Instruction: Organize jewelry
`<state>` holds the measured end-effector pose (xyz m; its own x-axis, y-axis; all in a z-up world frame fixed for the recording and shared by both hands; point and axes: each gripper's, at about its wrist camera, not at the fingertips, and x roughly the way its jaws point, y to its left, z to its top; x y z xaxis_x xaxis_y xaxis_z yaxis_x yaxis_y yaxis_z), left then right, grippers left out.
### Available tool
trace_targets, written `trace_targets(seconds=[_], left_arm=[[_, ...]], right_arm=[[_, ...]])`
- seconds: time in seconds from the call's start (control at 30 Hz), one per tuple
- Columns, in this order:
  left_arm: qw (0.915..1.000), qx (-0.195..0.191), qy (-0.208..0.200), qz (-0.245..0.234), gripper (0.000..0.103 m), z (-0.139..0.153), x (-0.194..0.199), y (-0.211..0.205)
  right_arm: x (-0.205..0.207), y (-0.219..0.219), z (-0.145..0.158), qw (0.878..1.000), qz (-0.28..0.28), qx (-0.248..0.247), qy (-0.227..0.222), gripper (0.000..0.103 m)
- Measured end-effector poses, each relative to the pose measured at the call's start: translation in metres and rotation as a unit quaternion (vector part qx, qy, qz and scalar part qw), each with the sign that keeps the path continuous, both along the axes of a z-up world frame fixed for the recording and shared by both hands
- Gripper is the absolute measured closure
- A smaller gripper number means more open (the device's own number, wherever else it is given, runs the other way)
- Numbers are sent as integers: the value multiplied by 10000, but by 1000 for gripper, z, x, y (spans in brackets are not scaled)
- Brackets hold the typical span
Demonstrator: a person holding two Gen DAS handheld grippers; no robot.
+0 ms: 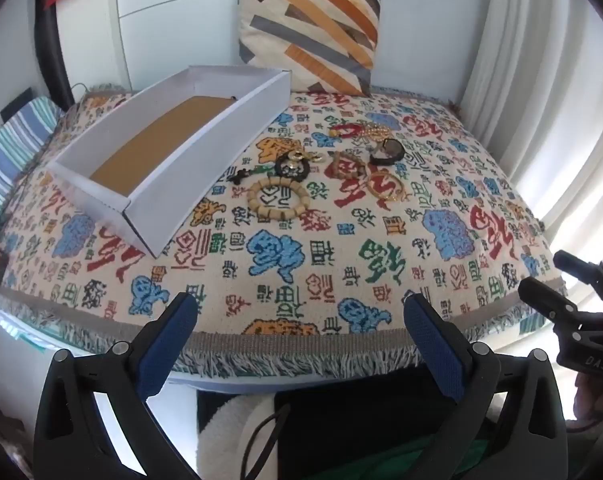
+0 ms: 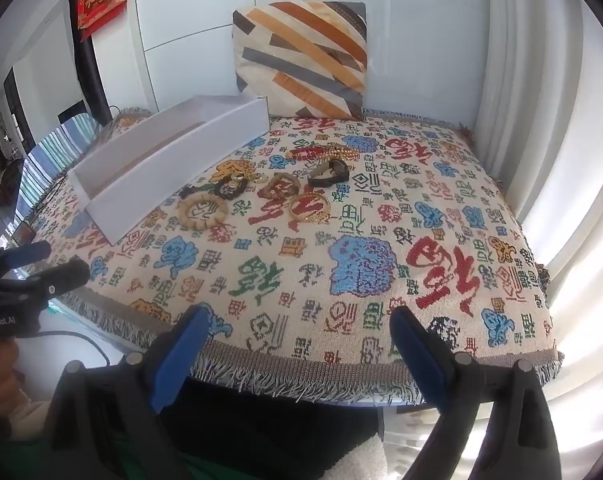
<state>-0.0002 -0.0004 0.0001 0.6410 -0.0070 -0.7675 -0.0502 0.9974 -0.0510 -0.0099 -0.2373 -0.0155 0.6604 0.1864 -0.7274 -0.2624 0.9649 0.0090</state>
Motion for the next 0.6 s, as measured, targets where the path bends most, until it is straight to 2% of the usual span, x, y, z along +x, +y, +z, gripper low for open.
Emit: trace_targets(seconds=[0.03,0.6], left_arm=[[9999,-116,64,-11,1,0,0,1],[9999,-95,95,-11,1,-5,-3,1]], right_arm=[[0,0,0,10000,14,27,-29,9],[0,0,4,9999,29,126,-35,9]])
